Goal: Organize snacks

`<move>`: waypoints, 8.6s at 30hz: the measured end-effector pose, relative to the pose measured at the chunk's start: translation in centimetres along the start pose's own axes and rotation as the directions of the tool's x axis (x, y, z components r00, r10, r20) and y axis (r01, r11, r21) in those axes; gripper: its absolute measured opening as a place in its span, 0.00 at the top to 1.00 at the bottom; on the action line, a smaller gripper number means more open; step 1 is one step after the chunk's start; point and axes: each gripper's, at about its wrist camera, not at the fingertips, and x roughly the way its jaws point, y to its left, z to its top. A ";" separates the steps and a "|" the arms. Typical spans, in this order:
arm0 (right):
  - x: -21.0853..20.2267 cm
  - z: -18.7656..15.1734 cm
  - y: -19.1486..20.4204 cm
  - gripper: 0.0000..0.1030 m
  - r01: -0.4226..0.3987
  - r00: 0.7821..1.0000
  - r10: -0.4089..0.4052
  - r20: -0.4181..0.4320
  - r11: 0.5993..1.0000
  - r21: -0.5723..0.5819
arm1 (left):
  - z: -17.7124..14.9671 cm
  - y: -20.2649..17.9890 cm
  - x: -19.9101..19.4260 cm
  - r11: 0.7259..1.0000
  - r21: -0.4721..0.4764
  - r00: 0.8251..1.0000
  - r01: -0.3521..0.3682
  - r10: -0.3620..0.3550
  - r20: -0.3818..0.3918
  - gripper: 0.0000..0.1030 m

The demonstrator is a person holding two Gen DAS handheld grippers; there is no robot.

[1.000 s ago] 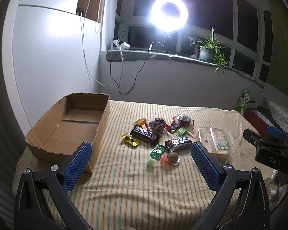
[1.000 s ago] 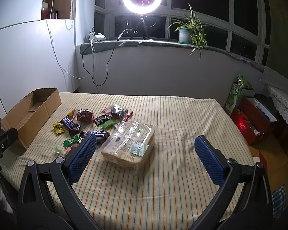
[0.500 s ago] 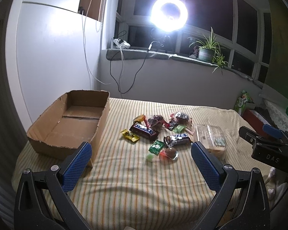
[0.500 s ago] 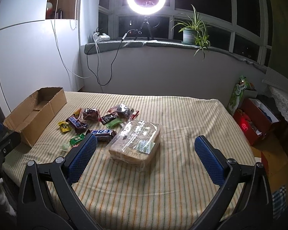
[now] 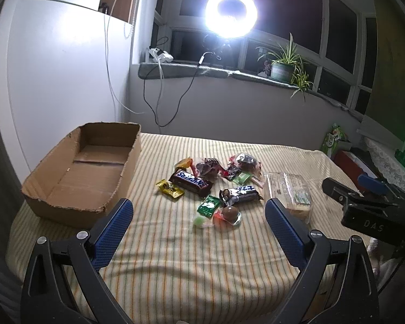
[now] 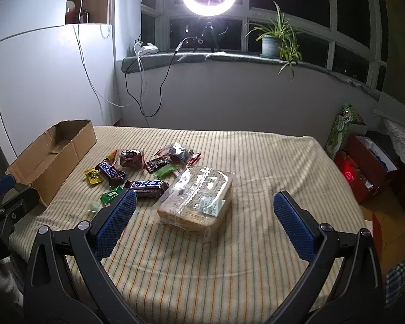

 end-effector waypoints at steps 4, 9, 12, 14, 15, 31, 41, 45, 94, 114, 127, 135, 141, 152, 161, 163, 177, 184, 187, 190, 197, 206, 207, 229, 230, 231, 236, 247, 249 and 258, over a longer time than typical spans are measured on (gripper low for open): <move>1.4 0.2 0.2 0.00 -0.012 1.000 0.012 -0.016 1.000 -0.011 | 0.3 -0.2 1.0 1.000 0.002 1.000 0.017 -0.017 -0.007 0.08; 2.3 0.3 0.3 0.00 -0.012 1.000 0.012 -0.028 1.000 -0.016 | 0.2 -0.6 1.7 0.999 0.004 0.999 0.049 -0.048 -0.021 0.10; 2.3 0.3 0.1 0.00 -0.008 1.000 0.007 -0.029 1.000 -0.019 | 0.4 -0.9 1.7 0.998 0.009 0.997 0.065 -0.065 -0.029 0.13; 2.3 0.4 0.1 0.00 -0.008 1.000 0.008 -0.028 1.000 -0.022 | 0.5 -1.0 1.7 0.997 0.012 0.997 0.072 -0.071 -0.026 0.14; 2.4 0.5 0.0 0.00 -0.009 1.000 0.009 -0.027 1.000 -0.024 | 0.6 -1.0 1.7 0.997 0.011 0.997 0.076 -0.076 -0.026 0.14; 3.6 0.1 -1.1 0.08 -0.036 0.998 0.036 -0.058 0.999 -0.006 | 0.7 -2.2 4.1 0.987 0.000 0.983 0.160 -0.159 -0.088 0.22; 4.7 -0.3 -2.8 0.21 -0.051 0.994 0.053 -0.094 0.998 0.022 | 0.9 -3.6 6.7 0.968 -0.027 0.955 0.251 -0.252 -0.156 0.31; 6.1 -0.8 -4.6 0.31 -0.115 0.979 0.130 -0.159 0.989 0.098 | 0.7 -4.0 8.0 0.952 -0.059 0.932 0.299 -0.305 -0.196 0.38; 13.4 1.7 -4.5 0.48 -0.355 0.831 0.445 -0.333 0.886 0.297 | 1.2 -6.6 12.8 0.866 -0.142 0.809 0.479 -0.499 -0.311 0.48; 12.1 9.0 11.2 0.48 -0.569 0.759 0.566 -0.321 0.817 0.093 | 4.3 7.5 6.9 0.937 -0.205 0.945 0.282 -0.308 -0.110 0.48; 13.5 10.2 22.6 0.48 -0.683 0.669 0.630 -0.395 0.731 0.009 | 3.3 17.3 3.7 0.949 -0.290 0.987 0.123 -0.148 -0.068 0.48; 15.7 9.1 27.2 0.48 -0.710 0.626 0.640 -0.446 0.704 0.012 | 2.5 20.1 4.0 0.944 -0.326 0.990 0.058 -0.095 -0.100 0.48; 16.4 8.5 28.4 0.48 -0.713 0.618 0.638 -0.460 0.701 0.013 | 2.2 20.5 4.8 0.950 -0.313 0.990 0.021 -0.063 -0.126 0.48; 16.8 8.3 27.2 0.48 -0.701 0.637 0.627 -0.448 0.714 0.002 | 2.5 20.0 4.4 0.958 -0.283 0.991 -0.049 0.011 -0.133 0.50; 15.0 8.5 24.4 0.47 -0.663 0.702 0.596 -0.391 0.747 -0.052 | 2.8 17.5 2.5 0.973 -0.226 0.995 -0.050 0.028 -0.100 0.50; 14.3 8.5 23.3 0.46 -0.650 0.722 0.585 -0.370 0.757 -0.070 | 2.8 16.7 2.0 0.977 -0.210 0.996 -0.043 0.026 -0.084 0.50; 11.6 7.0 9.9 0.20 -0.507 0.848 0.451 -0.278 0.843 -0.177 | 1.2 9.1 1.2 0.986 -0.120 0.988 0.113 -0.124 -0.090 0.48; 12.3 3.8 5.6 0.22 -0.469 0.850 0.373 -0.372 0.857 -0.212 | -0.4 5.9 3.5 0.980 -0.084 0.967 0.179 -0.191 -0.169 0.48; 11.8 2.5 5.6 0.34 -0.497 0.832 0.393 -0.390 0.841 -0.213 | -1.0 5.1 4.9 0.975 -0.084 0.955 0.205 -0.218 -0.201 0.56; 11.8 1.7 6.3 0.45 -0.522 0.817 0.415 -0.401 0.828 -0.205 | -1.6 4.3 5.8 0.972 -0.081 0.946 0.222 -0.234 -0.225 0.62; 12.6 0.0 8.1 0.59 -0.543 0.800 0.422 -0.427 0.812 -0.215 | -2.1 3.1 7.7 0.971 -0.046 0.934 0.235 -0.238 -0.267 0.66; 13.3 -0.7 9.3 0.65 -0.536 0.808 0.396 -0.436 0.801 -0.266 | -2.9 2.4 9.7 0.970 -0.016 0.920 0.242 -0.234 -0.315 0.75; 13.3 -0.8 9.4 0.65 -0.534 0.810 0.392 -0.436 0.800 -0.273 | -3.0 2.4 9.9 0.971 -0.012 0.920 0.238 -0.229 -0.317 0.77; 14.8 -0.8 9.0 0.77 -0.516 0.811 0.380 -0.444 0.822 -0.239 | -3.0 3.4 9.4 0.972 -0.033 0.928 0.232 -0.231 -0.293 0.80; 14.7 -0.8 8.9 0.77 -0.517 0.811 0.381 -0.444 0.822 -0.238 | -2.9 3.4 9.2 0.972 -0.037 0.928 0.232 -0.233 -0.290 0.80; 14.5 -0.8 8.9 0.77 -0.519 0.809 0.384 -0.444 0.821 -0.236 | -2.9 3.5 9.1 0.972 -0.041 0.929 0.232 -0.234 -0.286 0.80; 13.3 -0.1 8.7 0.77 -0.526 0.811 0.400 -0.426 0.818 -0.233 | -2.1 4.0 8.1 0.972 -0.049 0.937 0.230 -0.235 -0.257 0.80; 11.6 5.2 11.2 0.77 -0.582 0.797 0.492 -0.350 0.780 -0.229 | 0.9 7.5 5.2 0.982 -0.054 0.971 0.183 -0.189 -0.148 0.80; 11.7 6.1 12.2 0.77 -0.583 0.800 0.497 -0.336 0.777 -0.239 | 1.4 8.6 4.8 0.985 -0.063 0.977 0.161 -0.168 -0.128 0.80; 13.1 9.6 17.7 0.77 -0.608 0.789 0.529 -0.312 0.745 -0.275 | 2.1 13.1 3.6 0.990 -0.118 0.992 0.083 -0.093 -0.084 0.80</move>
